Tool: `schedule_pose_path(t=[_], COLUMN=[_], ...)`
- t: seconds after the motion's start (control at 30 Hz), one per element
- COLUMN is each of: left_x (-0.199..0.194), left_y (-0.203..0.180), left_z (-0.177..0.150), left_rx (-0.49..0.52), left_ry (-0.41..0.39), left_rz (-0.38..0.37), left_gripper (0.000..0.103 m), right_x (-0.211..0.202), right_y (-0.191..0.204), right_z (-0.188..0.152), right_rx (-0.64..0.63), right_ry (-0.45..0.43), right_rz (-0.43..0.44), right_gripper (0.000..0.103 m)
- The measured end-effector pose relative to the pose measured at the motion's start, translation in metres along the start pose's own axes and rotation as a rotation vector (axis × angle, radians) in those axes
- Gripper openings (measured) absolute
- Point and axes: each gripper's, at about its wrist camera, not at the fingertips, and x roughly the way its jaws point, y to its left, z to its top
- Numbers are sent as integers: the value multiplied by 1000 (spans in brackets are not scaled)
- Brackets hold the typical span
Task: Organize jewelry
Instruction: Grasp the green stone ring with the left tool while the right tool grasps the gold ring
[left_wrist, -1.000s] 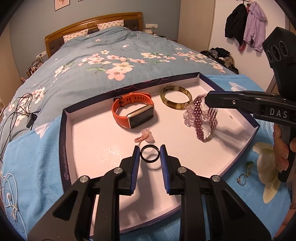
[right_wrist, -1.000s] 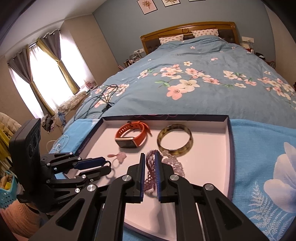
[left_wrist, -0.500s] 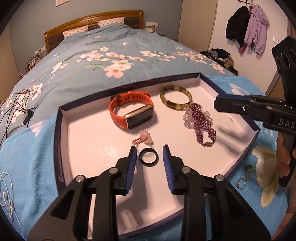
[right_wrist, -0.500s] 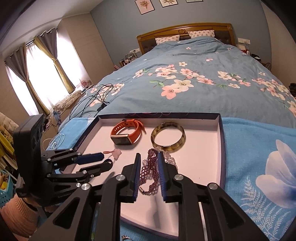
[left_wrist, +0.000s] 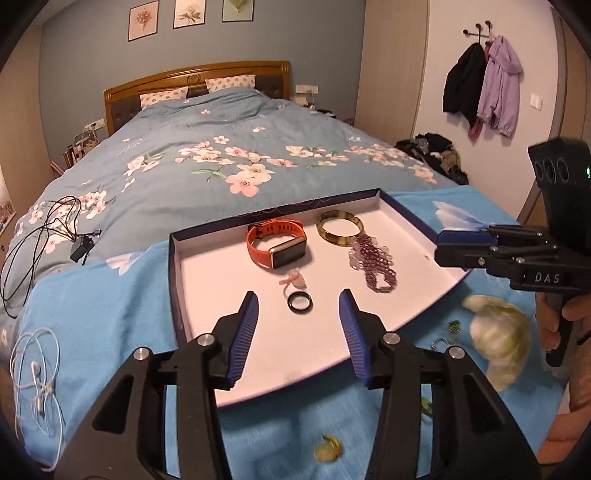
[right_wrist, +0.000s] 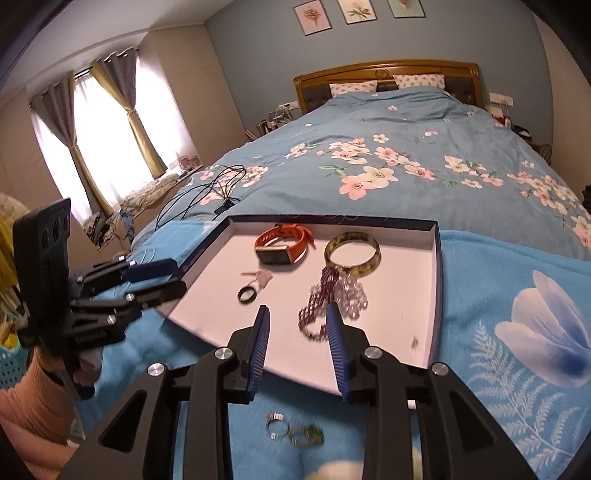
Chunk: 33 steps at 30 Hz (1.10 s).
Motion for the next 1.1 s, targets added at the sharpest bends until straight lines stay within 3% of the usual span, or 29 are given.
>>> schedule_pose_path(t=[0.33,0.53,1.1], left_x=[-24,-24,-4], left_y=[-13,-37,-78], left_z=[-33,-51,-71], left_rx=[-19,38,109], left_ry=[18,48,136], left_rz=[-88,-124,-205], left_gripper=[47,47,47], right_x=[-9,-8,6], right_y=[4,2,1], right_z=[-45,-62,-67], right_rx=[-37,-13,7], right_ry=[77,109,147], right_rz=[-39,-54,-84], right_gripper=[31,31,28])
